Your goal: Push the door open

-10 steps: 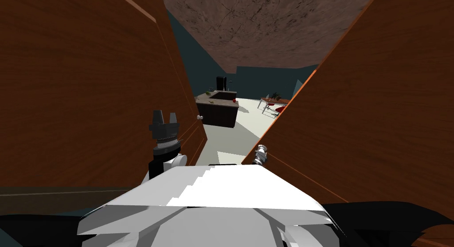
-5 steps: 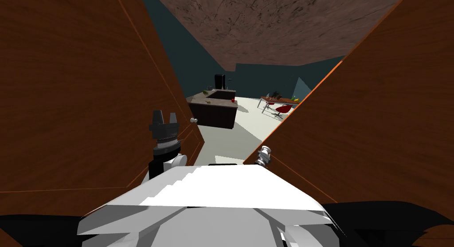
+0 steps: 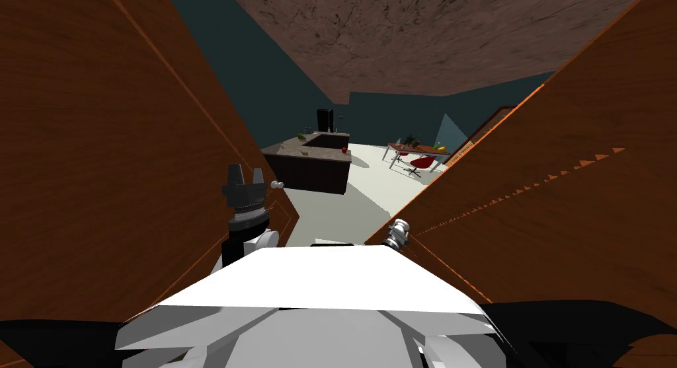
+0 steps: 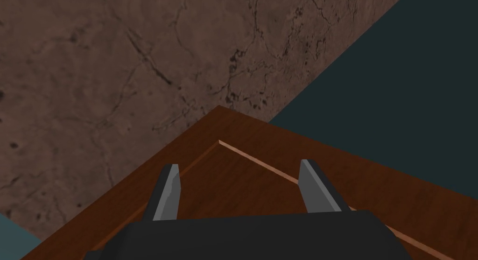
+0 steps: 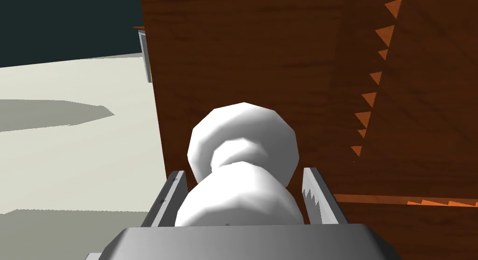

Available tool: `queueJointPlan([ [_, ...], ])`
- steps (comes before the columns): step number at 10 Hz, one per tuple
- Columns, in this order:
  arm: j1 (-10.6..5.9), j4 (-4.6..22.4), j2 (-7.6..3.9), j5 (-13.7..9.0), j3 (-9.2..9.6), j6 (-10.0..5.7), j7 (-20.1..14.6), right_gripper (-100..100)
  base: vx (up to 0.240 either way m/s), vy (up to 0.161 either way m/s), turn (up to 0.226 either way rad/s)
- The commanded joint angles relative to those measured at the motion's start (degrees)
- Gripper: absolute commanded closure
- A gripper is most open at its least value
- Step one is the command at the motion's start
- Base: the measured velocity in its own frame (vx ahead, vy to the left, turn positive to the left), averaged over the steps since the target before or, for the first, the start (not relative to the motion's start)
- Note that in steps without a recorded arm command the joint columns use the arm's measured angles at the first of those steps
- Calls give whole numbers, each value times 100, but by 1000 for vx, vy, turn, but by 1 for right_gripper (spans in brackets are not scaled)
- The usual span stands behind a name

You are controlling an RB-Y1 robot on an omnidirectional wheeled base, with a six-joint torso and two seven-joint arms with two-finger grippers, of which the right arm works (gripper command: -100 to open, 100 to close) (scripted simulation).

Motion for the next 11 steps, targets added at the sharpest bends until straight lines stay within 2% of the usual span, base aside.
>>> queueJointPlan([
  [1,-6,39,-30,-104,-183,-95,18,100,173,-111,-72],
  [7,-8,51,132,-374,-518,-160,70,100,213,-97,-53],
  [9,-9,53,186,-422,-577,-171,79,100,206,-71,-53],
  [10,0,52,164,-408,-550,-130,80,100,86,-38,-24],
  [11,21,55,70,-503,-665,-178,95,100,109,-74,-39],
])
